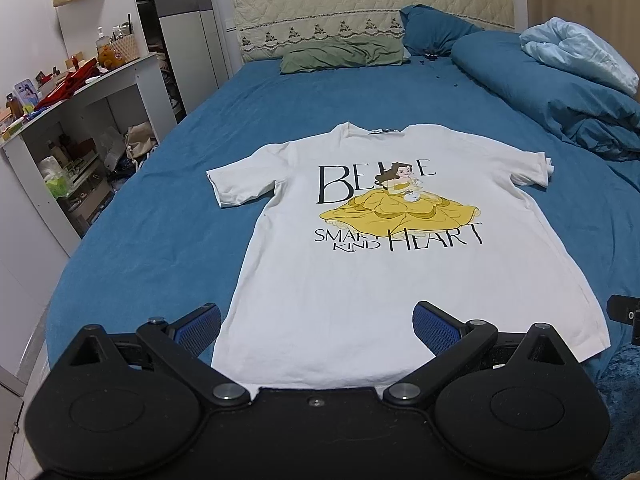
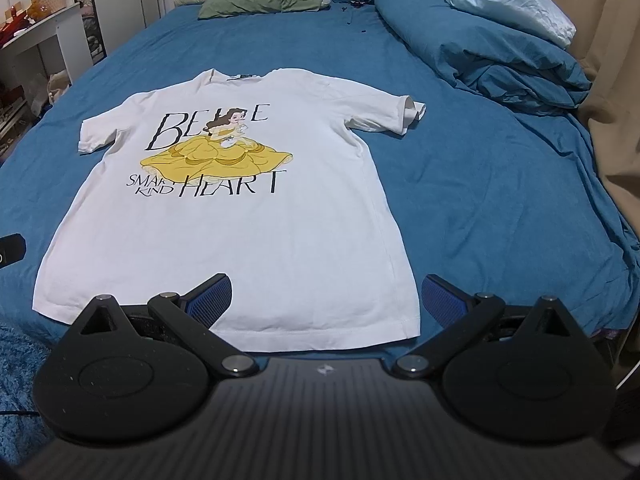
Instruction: Fold small clothes
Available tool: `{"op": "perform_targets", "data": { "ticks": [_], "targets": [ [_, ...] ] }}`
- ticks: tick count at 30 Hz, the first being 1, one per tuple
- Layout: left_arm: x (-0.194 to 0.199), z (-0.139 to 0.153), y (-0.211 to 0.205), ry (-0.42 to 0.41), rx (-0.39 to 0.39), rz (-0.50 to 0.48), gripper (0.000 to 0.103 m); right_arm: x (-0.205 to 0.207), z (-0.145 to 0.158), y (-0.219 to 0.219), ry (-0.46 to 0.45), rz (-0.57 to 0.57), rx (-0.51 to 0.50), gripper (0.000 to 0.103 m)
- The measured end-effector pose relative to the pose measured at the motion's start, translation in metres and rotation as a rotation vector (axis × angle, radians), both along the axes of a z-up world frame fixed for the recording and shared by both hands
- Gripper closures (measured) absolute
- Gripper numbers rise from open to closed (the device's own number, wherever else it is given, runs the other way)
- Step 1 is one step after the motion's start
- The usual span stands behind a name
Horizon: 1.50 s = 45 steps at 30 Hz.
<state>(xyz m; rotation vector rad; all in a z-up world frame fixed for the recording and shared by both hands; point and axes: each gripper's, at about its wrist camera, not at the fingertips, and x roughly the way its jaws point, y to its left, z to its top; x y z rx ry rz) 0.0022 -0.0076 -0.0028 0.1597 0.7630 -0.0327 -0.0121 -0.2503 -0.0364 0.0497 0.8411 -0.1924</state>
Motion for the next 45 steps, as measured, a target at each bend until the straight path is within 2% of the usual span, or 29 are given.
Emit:
{"op": "perform_targets", "data": {
  "ticks": [45],
  "targets": [
    [-0.0012,0.0001,0.0022,0.008,-0.003,0.005,0.000,-0.0001,-0.0001,-0.0014,0.004,0.005,0.012,0.000]
  ]
}}
